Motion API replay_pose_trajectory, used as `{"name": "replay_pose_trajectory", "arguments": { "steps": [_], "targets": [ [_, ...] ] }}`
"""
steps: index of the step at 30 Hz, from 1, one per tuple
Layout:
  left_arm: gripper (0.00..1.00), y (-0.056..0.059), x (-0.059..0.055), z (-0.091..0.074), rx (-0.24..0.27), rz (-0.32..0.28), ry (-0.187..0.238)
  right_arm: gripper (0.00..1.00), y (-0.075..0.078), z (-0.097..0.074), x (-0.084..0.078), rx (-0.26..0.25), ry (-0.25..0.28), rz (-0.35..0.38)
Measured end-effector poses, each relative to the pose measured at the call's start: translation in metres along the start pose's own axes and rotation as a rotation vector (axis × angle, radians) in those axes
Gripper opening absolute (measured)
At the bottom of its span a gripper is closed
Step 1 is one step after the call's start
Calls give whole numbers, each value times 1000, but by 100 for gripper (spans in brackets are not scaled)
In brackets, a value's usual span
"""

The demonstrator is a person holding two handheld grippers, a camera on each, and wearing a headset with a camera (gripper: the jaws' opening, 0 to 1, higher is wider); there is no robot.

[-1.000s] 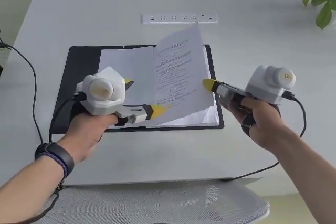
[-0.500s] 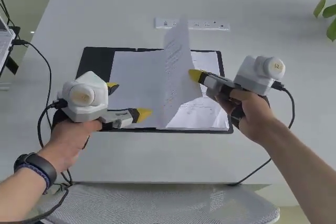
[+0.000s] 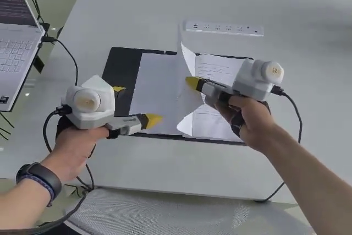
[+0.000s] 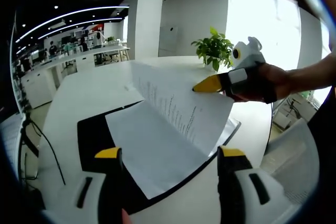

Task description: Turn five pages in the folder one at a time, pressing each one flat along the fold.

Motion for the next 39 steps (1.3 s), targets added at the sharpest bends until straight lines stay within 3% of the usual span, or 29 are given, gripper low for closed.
{"name": "replay_pose_trajectory", "arguments": {
  "steps": [5,21,30,39],
  "targets": [
    [73,-9,-3,-5,15,-20,4,0,-2,17,-14,2,-38,7],
    [72,-22,-15,-13,43,-70,1,0,3,72,-55,17,-157,80],
    [72,-29,-23,-14,52,-97,-6,0,8,88,-76,6,-194,145],
    [72,-31,-30,-12,53,-118,-14,0,0,101,-85,17,-224,178]
  ]
}}
Point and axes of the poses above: the centre of the closed fingertips' face, and the gripper's own axes: z roughly forward along the fingers, y roughly to its right, x roughly out of its top, the point moved 4 cm from there along -z, roughly backward along the fingers, and after that the axes turned 9 degrees about -z, right-handed, at the moved point
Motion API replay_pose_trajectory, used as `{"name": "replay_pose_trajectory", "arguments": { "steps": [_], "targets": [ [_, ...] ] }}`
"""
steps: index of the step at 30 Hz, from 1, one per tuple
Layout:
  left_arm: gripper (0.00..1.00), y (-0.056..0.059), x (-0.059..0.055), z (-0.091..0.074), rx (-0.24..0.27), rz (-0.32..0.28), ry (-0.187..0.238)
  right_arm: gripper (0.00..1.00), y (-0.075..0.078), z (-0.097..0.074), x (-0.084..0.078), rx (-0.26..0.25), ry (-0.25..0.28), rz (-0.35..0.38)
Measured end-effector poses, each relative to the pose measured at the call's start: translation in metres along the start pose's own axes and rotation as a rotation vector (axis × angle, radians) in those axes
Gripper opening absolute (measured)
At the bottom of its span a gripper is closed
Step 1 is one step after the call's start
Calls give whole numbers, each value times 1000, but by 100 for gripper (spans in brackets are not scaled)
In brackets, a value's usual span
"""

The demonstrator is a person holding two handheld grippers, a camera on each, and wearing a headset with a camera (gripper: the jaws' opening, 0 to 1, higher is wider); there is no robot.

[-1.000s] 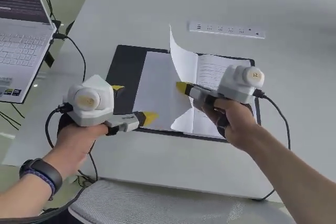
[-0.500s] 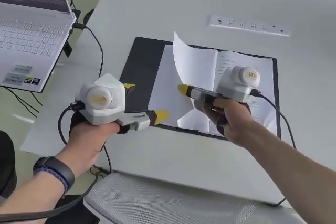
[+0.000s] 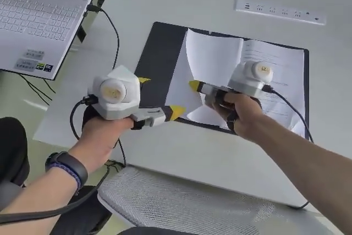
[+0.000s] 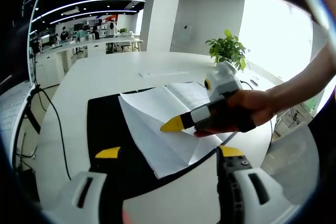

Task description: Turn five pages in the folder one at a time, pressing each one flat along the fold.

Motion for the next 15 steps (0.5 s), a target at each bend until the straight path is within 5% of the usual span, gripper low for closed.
{"name": "replay_pose_trajectory", "arguments": {
  "steps": [15],
  "targets": [
    [68,0,-6,6,-2,3,-14,2,-10,6,-6,30,-36,14]
  ]
}}
Point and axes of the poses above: the centre of the closed fingertips' face, and the gripper's own axes: z roughly forward along the fingers, y roughly to its right, x roughly out of its top, the point moved 4 cm from there along -z, roughly backward along the fingers, and after that the axes turned 9 degrees about -z, right-handed, at the moved point
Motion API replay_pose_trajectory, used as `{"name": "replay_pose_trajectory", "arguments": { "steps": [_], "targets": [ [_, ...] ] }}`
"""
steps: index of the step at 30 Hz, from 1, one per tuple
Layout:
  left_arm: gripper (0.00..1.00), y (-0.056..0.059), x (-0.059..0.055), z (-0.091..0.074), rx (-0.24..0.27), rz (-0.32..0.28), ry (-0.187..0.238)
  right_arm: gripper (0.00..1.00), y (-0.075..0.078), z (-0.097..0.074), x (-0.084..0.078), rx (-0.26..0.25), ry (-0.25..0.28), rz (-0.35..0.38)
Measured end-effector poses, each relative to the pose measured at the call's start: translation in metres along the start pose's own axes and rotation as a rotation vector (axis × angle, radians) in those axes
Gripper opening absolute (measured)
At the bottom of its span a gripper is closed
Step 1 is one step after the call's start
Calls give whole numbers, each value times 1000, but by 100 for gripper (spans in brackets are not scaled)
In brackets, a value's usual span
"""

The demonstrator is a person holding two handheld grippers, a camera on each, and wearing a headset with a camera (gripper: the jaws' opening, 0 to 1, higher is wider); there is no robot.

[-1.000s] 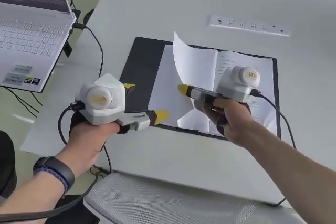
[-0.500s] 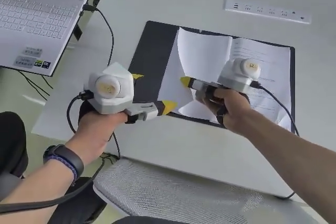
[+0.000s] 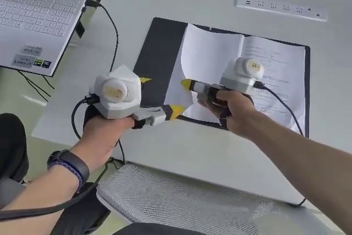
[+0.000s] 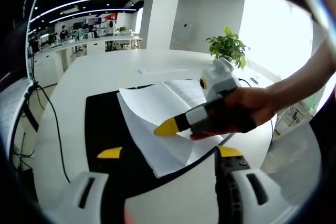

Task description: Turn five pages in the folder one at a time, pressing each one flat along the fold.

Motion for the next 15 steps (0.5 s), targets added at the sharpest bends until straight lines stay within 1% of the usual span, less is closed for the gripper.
{"name": "replay_pose_trajectory", "arguments": {
  "steps": [2,5,6,9,10,11,13,15],
  "targets": [
    [66,0,0,2,-1,8,-6,4,0,-1,-1,7,-8,-1],
    [64,1,1,4,-5,12,-7,8,8,0,1,24,-7,-13],
    [63,2,1,5,-5,15,-8,9,8,-1,1,26,-5,-13],
    [60,2,2,9,-11,23,-8,11,5,-6,4,34,13,-12],
    [59,1,2,11,-11,25,-11,11,6,-7,6,36,18,-13],
    [58,1,2,13,-11,30,-14,12,11,-8,9,38,26,-17],
    [55,-1,2,16,-10,33,-18,13,10,-11,12,40,33,-25],
    [51,-3,1,20,-8,49,-28,15,8,-16,15,43,41,-42]
  ]
}}
Point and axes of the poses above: the centre of the closed fingertips' face, and the gripper's own axes: z roughly forward along the fingers, y roughly to its right, x roughly out of its top, the point moved 4 cm from there along -z, roughly backward along the fingers, and after that the axes turned 9 degrees about -z, right-handed, at the moved point
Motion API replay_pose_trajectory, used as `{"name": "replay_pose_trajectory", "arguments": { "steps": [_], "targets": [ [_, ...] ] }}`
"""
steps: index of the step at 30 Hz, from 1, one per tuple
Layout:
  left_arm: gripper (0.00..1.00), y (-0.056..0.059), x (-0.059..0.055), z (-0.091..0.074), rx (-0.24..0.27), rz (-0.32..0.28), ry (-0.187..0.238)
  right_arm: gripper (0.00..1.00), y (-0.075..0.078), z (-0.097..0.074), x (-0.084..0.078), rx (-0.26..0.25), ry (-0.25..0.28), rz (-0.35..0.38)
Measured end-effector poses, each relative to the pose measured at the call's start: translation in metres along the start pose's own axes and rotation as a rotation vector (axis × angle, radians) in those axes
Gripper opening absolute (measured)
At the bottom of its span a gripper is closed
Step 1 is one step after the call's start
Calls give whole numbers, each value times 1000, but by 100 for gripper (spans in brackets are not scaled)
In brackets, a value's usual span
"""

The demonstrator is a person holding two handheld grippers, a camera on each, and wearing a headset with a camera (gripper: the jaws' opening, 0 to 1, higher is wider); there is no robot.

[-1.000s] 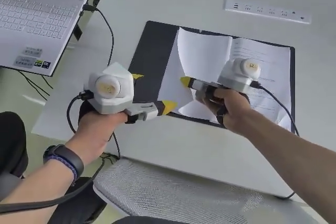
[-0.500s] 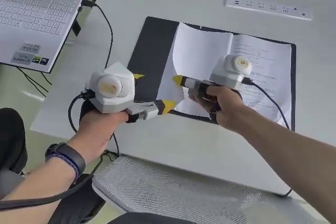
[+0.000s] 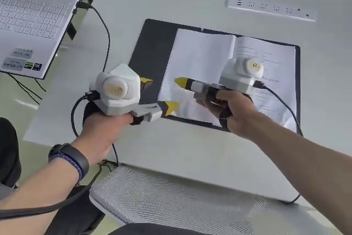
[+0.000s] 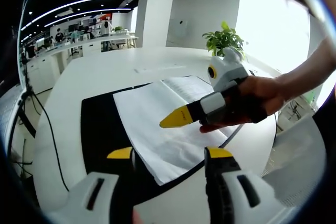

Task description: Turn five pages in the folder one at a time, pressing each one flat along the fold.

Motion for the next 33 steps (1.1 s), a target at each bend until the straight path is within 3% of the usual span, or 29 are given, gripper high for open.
{"name": "replay_pose_trajectory", "arguments": {
  "steps": [14,24,33],
  "targets": [
    [39,-4,-3,19,-18,45,-45,18,6,-44,21,-37,45,-80],
    [33,-8,-26,36,-22,63,-112,17,14,-69,21,-65,57,-94],
    [31,-10,-42,42,-14,72,-153,17,21,-82,17,-82,60,-86]
  ]
}}
Point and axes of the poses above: the centre of the closed fingertips' face, and the gripper's own axes: z roughly forward along the fingers, y roughly to its right, x roughly out of its top, the point moved 4 cm from there along -z, roughly backward along the fingers, and after that the axes turned 9 degrees about -z, right-handed, at the moved point
